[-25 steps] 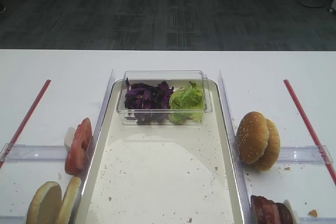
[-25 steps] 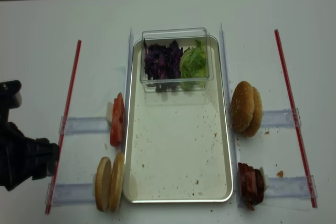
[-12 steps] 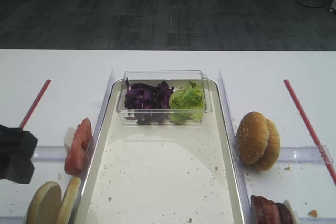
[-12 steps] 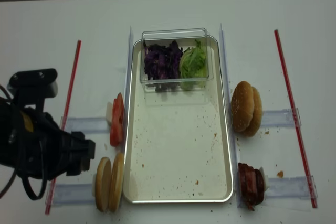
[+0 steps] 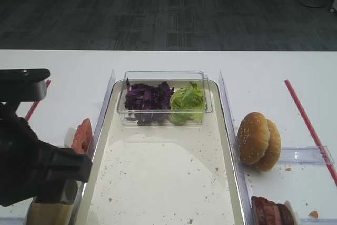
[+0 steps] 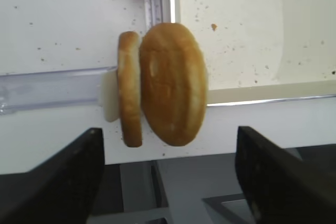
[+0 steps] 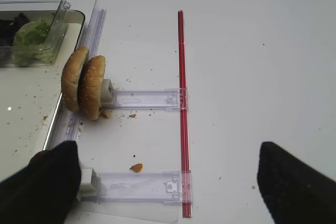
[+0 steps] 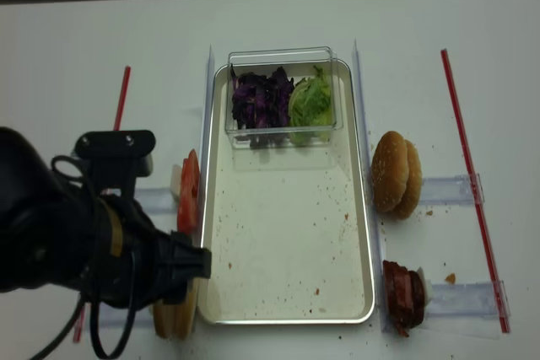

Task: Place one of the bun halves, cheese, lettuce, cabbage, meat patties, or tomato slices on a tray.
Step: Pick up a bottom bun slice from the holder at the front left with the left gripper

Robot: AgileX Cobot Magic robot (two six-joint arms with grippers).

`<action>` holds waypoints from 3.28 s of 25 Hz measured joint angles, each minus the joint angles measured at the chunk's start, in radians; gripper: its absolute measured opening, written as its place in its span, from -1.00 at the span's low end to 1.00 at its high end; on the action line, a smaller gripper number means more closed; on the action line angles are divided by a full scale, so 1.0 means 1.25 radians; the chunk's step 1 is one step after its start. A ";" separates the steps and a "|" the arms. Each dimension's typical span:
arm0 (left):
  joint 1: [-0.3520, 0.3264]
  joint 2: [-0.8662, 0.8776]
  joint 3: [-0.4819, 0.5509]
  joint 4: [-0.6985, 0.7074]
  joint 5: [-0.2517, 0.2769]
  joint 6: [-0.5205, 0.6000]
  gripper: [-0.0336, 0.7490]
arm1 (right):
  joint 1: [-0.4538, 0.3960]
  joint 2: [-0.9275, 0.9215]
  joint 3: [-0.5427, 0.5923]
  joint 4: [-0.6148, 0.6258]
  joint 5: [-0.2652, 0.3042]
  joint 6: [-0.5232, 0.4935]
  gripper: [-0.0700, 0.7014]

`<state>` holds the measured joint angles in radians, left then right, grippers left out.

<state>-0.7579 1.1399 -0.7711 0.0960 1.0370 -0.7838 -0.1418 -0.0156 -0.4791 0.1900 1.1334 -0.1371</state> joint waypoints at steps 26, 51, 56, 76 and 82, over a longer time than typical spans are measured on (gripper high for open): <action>-0.050 0.229 -0.032 0.029 -0.074 -0.046 0.29 | 0.000 0.000 0.000 0.000 0.000 0.000 0.97; -0.013 0.242 -0.006 0.042 -0.094 -0.008 -0.73 | 0.000 0.000 0.000 0.000 0.000 0.001 0.97; -0.013 0.242 -0.006 0.042 -0.094 -0.008 -0.86 | 0.000 0.000 0.000 0.000 0.000 0.004 0.97; -0.013 0.087 -0.017 0.042 -0.074 -0.005 -0.88 | 0.000 0.000 0.000 0.000 0.000 0.004 0.97; -0.003 0.085 -0.067 0.068 -0.072 0.005 -0.88 | 0.000 0.000 0.000 0.000 0.000 0.004 0.97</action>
<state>-0.7620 1.2462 -0.8547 0.1807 0.9475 -0.7770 -0.1418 -0.0156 -0.4791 0.1900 1.1334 -0.1325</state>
